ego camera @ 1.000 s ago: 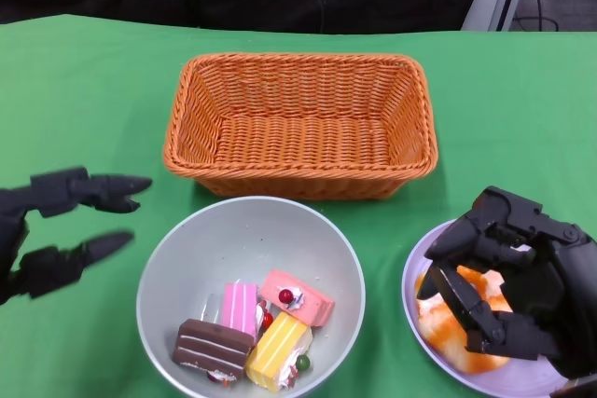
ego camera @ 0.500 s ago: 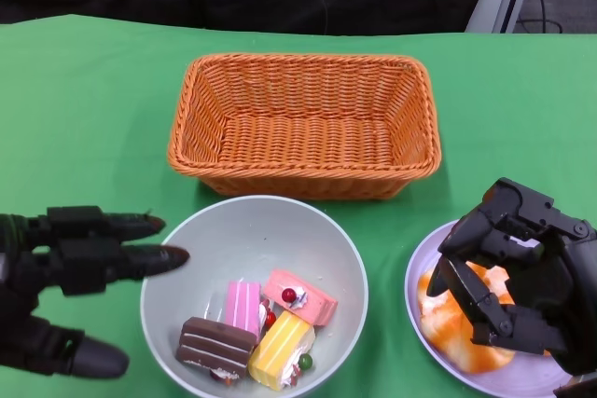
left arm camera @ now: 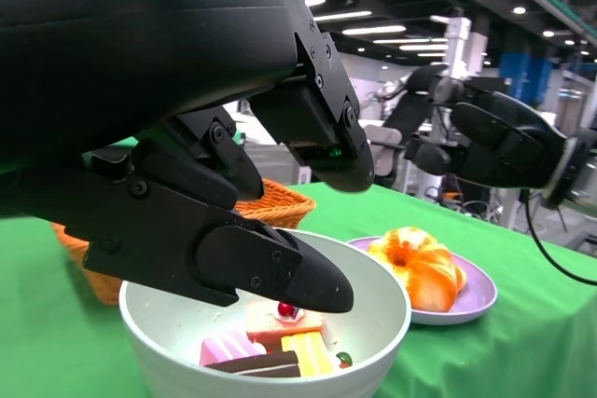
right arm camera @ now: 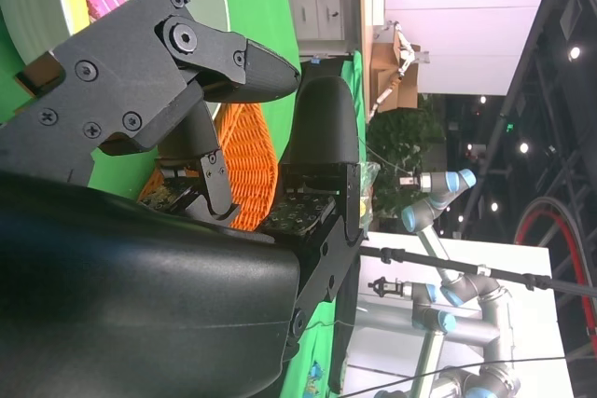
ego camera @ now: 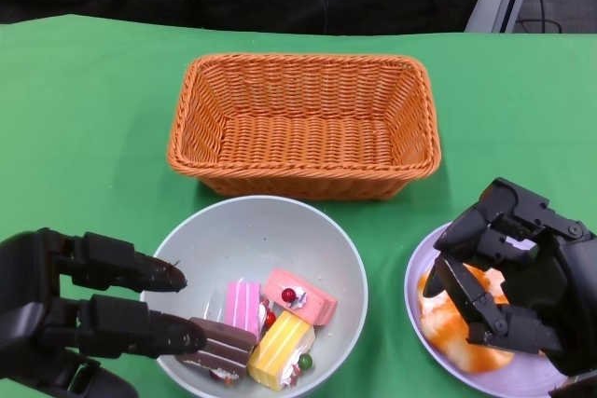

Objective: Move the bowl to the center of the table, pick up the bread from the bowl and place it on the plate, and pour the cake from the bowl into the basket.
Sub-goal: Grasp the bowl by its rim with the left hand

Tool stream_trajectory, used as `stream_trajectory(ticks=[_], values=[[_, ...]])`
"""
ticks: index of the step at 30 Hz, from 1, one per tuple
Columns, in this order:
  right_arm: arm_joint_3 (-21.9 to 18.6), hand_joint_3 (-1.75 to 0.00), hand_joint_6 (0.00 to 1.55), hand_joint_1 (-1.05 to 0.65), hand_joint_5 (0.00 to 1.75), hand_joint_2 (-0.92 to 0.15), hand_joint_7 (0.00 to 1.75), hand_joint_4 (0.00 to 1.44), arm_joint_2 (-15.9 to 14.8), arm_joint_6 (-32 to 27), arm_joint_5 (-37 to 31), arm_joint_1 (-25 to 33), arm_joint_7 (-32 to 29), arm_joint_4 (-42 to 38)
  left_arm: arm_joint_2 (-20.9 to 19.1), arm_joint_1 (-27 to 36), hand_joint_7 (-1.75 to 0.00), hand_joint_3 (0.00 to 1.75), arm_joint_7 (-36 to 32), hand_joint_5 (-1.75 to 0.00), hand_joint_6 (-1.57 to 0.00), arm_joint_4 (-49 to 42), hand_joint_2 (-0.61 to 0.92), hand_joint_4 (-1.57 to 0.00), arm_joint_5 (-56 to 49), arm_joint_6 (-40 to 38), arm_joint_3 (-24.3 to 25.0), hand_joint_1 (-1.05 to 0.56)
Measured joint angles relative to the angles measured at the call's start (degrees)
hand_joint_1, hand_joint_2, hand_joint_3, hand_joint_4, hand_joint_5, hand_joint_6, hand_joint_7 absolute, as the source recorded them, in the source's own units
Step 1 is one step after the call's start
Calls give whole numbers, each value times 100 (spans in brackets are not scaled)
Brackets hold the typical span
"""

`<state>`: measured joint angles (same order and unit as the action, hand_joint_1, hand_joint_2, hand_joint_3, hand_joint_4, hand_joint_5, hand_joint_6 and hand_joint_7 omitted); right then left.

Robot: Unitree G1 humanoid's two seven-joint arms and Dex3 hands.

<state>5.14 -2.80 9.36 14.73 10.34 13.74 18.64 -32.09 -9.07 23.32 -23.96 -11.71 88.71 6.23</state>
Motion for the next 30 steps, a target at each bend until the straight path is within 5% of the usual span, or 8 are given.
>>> stream_trajectory(ticks=[19, 30], values=[[154, -97, 66, -20, 151, -47, 129, 69, 59, -94, -133, 152, -35, 179, 337, 316, 0, 1, -230, -14, -100, 1500, 91, -102, -1672, -1185, 294, -62], [209, -94, 68, -22, 152, -48, 130, 69, 69, -92, -212, 208, -69, 297, 278, 557, -2, 4, -287, -11, -103, 2528, 92, -104, -2446, -2206, -57, -64]])
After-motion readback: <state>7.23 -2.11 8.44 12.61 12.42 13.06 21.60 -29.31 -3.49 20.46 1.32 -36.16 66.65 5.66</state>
